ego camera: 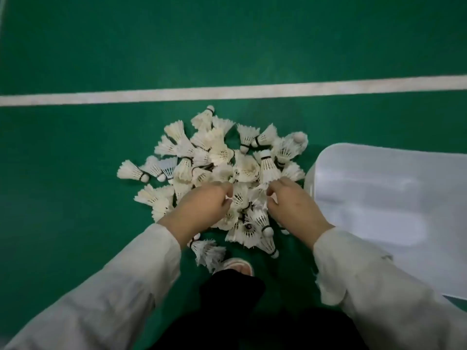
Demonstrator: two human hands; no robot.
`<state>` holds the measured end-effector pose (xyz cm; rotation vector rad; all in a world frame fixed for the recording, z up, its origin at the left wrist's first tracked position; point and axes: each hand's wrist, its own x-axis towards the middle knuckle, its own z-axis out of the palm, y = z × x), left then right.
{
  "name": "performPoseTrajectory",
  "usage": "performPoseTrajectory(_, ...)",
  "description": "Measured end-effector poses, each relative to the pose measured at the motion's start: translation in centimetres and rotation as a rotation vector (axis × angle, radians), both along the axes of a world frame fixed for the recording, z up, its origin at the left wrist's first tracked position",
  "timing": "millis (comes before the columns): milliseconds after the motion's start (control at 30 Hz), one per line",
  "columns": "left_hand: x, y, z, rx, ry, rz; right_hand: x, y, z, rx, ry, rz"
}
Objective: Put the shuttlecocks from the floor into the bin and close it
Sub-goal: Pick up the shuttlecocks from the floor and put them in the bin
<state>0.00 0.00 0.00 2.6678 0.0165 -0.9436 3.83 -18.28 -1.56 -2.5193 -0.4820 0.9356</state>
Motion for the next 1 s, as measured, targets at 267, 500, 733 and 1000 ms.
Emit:
performPoseTrajectory(267,-2.4,-0.9,-9.5,0.018,-0.317,-0.073,-4.3,0.8,-7.7,-0.117,-0.202,-0.024)
performPoseTrajectory(500,-3.8,-0.5,-11.3,-0.037,-0.399,-0.086,-4.2,2.3,-8.4,-0.037,-0.404,-0.135)
performPoseTrajectory(733,-3.8,-0.1,-8.9,-0.168,-0.371,0.039,-5.0,2.4,-4.7,0.155,-0.333,-0.282)
performPoseTrajectory(1000,-7.1,2.9,-7.3,-0.328,-0.469,0.310,-6.9,2.3,-6.6,0.237,-0.156,-0.445)
